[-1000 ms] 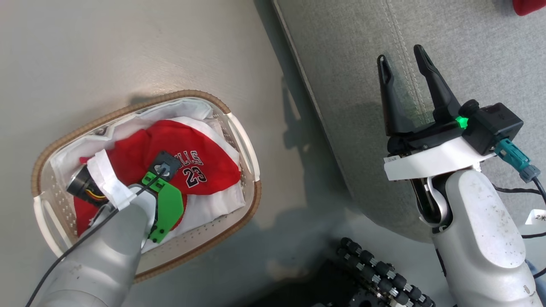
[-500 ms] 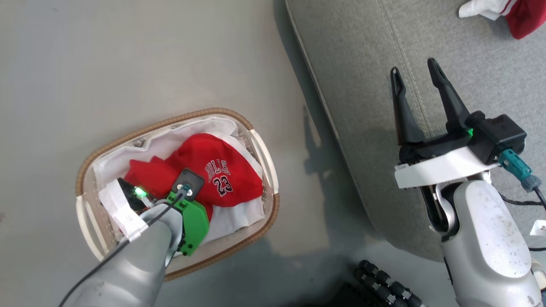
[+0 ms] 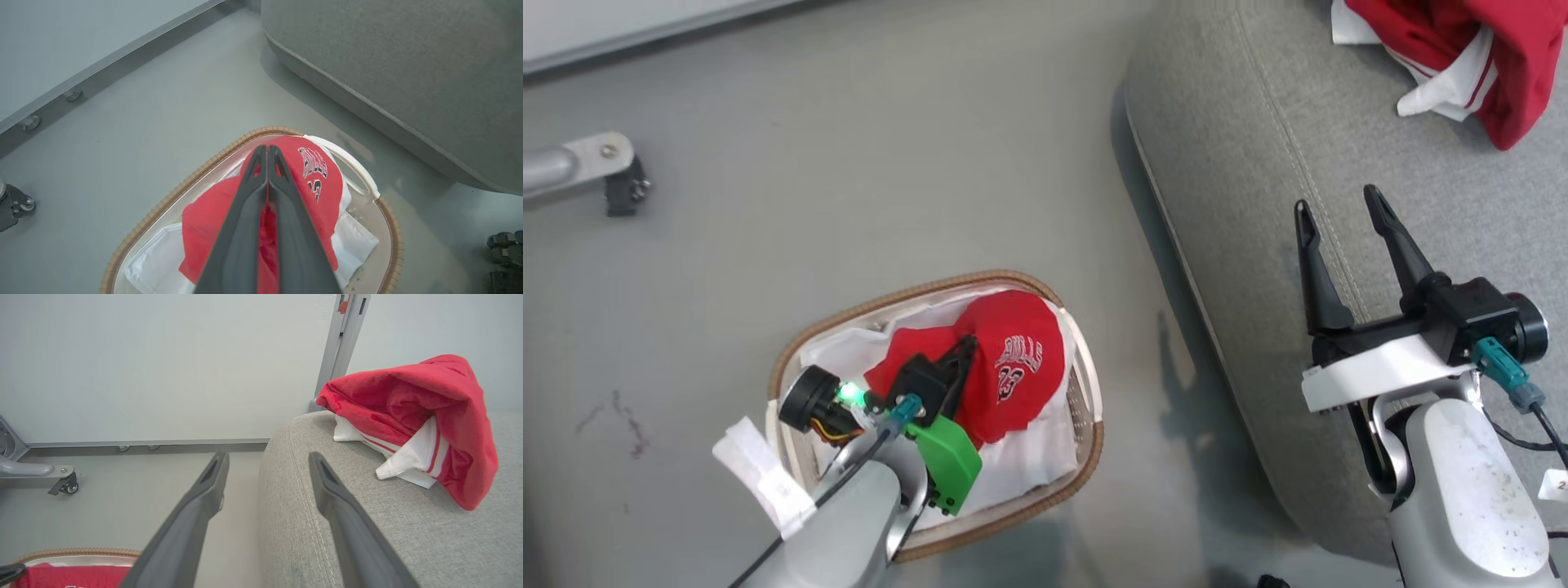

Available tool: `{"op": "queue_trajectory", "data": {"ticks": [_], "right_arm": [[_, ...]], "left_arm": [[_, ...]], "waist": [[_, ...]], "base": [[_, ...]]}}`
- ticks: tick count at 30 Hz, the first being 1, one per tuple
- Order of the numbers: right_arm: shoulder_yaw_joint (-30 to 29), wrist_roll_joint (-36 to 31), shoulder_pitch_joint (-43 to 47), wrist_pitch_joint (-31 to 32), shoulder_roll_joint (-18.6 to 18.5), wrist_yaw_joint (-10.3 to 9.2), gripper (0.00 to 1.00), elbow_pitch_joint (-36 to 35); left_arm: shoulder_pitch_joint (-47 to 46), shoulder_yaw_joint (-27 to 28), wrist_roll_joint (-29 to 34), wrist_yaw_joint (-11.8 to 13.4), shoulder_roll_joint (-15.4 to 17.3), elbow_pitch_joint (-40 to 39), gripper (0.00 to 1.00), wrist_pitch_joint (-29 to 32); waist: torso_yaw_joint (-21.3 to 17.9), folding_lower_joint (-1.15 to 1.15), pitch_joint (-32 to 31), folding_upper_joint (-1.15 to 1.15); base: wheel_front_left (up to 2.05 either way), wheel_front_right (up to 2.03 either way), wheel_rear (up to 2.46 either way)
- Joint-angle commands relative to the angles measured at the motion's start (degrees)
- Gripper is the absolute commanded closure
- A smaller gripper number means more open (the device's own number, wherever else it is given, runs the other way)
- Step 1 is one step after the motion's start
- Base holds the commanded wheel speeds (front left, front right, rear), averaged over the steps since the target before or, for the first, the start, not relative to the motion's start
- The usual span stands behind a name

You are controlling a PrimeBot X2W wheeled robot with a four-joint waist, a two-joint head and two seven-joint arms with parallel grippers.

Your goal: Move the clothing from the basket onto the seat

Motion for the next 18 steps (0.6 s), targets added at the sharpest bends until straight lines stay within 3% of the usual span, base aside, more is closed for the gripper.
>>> {"op": "queue_trajectory", "data": {"ticks": [1,6,8,9,18], "right_arm": [[-0.34,-0.55,1.15,-0.12,-0.22,-0.08,0.0,0.32],[-0.79,-1.72,2.88,-0.12,-0.21,-0.08,0.0,0.99],[-0.85,-1.99,3.6,-0.12,-0.22,-0.08,0.0,1.18],[-0.94,-2.17,3.91,-0.12,-0.22,-0.08,0.0,1.26],[-1.91,-3.19,6.75,-0.12,-0.21,-0.07,0.0,1.68]], "left_arm": [[1.96,0.41,-0.16,0.41,0.69,-2.35,1.0,-0.17],[6.99,1.27,-0.3,1.4,2.14,-12.23,1.0,-0.19],[8.94,1.71,-0.37,1.85,2.58,-15.95,0.49,-0.19],[9.96,2.12,-0.5,2.21,2.79,-18.04,0.0,-0.19],[18.24,8.39,-3.1,3.77,4.06,-30.58,0.0,-0.12]], "waist": [[3.47,0.0,-5.19,0.0],[4.68,0.0,-8.96,0.0],[4.95,0.0,-10.24,0.0],[5.08,0.0,-10.89,0.0],[6.1,0.0,-16.01,0.0]], "base": [[0.0,0.0,0.0],[0.0,0.0,0.0],[0.0,0.0,0.0],[0.0,0.0,0.0],[0.0,0.0,0.0]]}}
